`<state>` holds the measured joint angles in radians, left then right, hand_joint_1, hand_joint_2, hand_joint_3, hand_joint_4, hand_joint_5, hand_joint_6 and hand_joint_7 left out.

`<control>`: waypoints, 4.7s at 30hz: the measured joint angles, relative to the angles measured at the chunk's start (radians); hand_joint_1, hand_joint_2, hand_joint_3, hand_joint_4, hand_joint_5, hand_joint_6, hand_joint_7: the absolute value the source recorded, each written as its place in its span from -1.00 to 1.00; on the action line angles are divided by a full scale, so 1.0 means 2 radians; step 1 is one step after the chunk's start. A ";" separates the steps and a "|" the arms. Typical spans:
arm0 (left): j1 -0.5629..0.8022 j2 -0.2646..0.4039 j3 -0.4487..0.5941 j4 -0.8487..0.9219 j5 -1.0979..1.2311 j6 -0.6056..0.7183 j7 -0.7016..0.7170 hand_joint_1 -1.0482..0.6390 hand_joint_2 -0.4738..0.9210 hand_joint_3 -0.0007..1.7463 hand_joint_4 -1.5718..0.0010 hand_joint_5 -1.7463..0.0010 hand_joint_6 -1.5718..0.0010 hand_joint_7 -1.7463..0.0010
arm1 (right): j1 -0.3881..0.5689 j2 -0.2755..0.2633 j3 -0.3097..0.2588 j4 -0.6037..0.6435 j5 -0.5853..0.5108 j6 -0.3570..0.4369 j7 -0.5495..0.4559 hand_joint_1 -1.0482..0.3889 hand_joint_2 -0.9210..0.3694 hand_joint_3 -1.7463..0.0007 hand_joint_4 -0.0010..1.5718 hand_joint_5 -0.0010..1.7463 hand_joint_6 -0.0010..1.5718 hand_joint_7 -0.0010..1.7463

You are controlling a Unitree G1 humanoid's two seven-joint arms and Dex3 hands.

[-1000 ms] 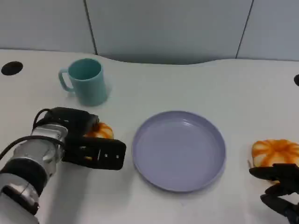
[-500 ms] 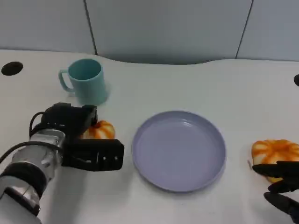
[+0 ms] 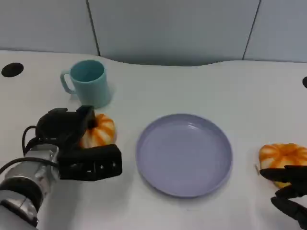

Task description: Grasp the bread from the table and place it into the plate.

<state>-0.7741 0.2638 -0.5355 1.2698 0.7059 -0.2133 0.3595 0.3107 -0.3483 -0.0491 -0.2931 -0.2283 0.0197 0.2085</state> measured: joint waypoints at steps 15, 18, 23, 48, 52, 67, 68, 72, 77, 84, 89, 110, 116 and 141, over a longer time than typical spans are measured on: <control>0.015 0.047 0.109 -0.225 -0.143 -0.104 -0.169 0.16 0.89 -0.96 -0.05 -1.00 0.18 -1.00 | -0.012 0.014 0.016 -0.001 -0.016 0.026 -0.007 0.11 -1.00 0.61 -0.18 -0.32 0.02 -0.99; 0.020 0.042 0.111 -0.254 -0.154 -0.113 -0.197 0.16 0.91 -0.96 -0.06 -1.00 0.20 -1.00 | -0.012 0.015 0.016 -0.001 -0.016 0.026 -0.009 0.13 -1.00 0.62 -0.16 -0.32 0.02 -0.99; 0.020 0.026 0.110 -0.263 -0.156 -0.125 -0.218 0.17 0.89 -0.97 -0.07 -1.00 0.20 -1.00 | -0.012 0.015 0.016 0.000 -0.016 0.025 -0.009 0.13 -1.00 0.61 -0.17 -0.32 0.01 -0.99; -0.051 -0.065 -0.008 -0.155 -0.047 -0.137 -0.280 -0.12 0.86 -0.99 0.46 -0.96 0.56 -0.91 | -0.014 0.017 0.018 0.005 -0.019 0.024 -0.010 0.11 -1.00 0.60 -0.16 -0.32 0.01 -1.00; -0.072 -0.056 -0.025 -0.147 -0.031 -0.165 -0.287 -0.31 0.88 -1.00 0.77 -0.58 0.53 -0.24 | -0.014 0.017 0.018 0.005 -0.019 0.024 -0.010 0.11 -1.00 0.60 -0.16 -0.32 0.01 -1.00; -0.136 -0.029 -0.058 -0.151 0.000 -0.230 -0.361 -0.82 0.93 -0.99 1.00 0.74 0.70 0.99 | -0.014 0.017 0.021 0.001 -0.019 0.034 -0.009 0.10 -1.00 0.60 -0.17 -0.30 0.01 -1.00; -0.137 -0.029 -0.057 -0.152 -0.003 -0.230 -0.368 -0.83 0.93 -0.99 1.00 0.76 0.70 0.99 | -0.014 0.018 0.021 0.001 -0.019 0.034 -0.009 0.10 -1.00 0.60 -0.18 -0.30 0.00 -1.00; -0.137 -0.029 -0.056 -0.152 -0.008 -0.228 -0.393 -0.84 0.94 -0.99 1.00 0.81 0.71 1.00 | -0.014 0.018 0.021 0.001 -0.020 0.036 -0.009 0.09 -1.00 0.60 -0.18 -0.30 0.00 -1.00; -0.135 -0.024 -0.045 -0.162 -0.023 -0.226 -0.400 -0.80 0.93 -1.00 0.97 0.81 0.69 0.99 | -0.013 0.018 0.022 -0.001 -0.020 0.036 -0.009 0.09 -1.00 0.60 -0.20 -0.30 0.00 -1.00; -0.094 0.011 0.024 -0.201 -0.118 -0.243 -0.420 -0.64 0.90 -0.99 0.91 0.79 0.65 0.99 | -0.012 0.019 0.024 -0.003 -0.023 0.038 -0.009 0.11 -1.00 0.60 -0.19 -0.29 0.00 -1.00; -0.033 0.032 0.091 -0.202 -0.241 -0.220 -0.510 -0.61 0.94 -0.99 0.92 0.79 0.68 1.00 | -0.014 0.019 0.024 0.000 -0.022 0.034 -0.009 0.11 -1.00 0.60 -0.17 -0.28 0.01 -0.99; 0.304 0.044 0.248 -0.520 -0.377 0.148 -0.436 -0.23 1.00 -0.78 0.49 0.09 0.43 0.95 | -0.010 0.019 0.017 0.001 -0.009 0.024 -0.006 0.11 -1.00 0.61 -0.19 -0.27 0.01 -0.99; 0.325 0.037 0.249 -0.553 -0.370 0.198 -0.406 -0.22 1.00 -0.87 0.59 -0.75 0.55 -0.45 | -0.009 0.014 0.015 0.001 -0.009 0.024 -0.005 0.12 -1.00 0.60 -0.18 -0.26 0.01 -0.99; 0.369 0.008 0.231 -0.575 -0.336 0.222 -0.354 -0.07 0.97 -0.93 0.05 -1.00 0.29 -1.00 | -0.009 -0.002 -0.003 0.051 0.003 -0.036 0.002 0.10 -1.00 0.65 -0.14 -0.25 0.05 -0.98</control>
<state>-0.0368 0.2807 -0.0736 0.1206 0.0329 0.2314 -0.3487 0.2932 -0.3517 -0.0559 -0.1911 -0.2218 -0.0520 0.2125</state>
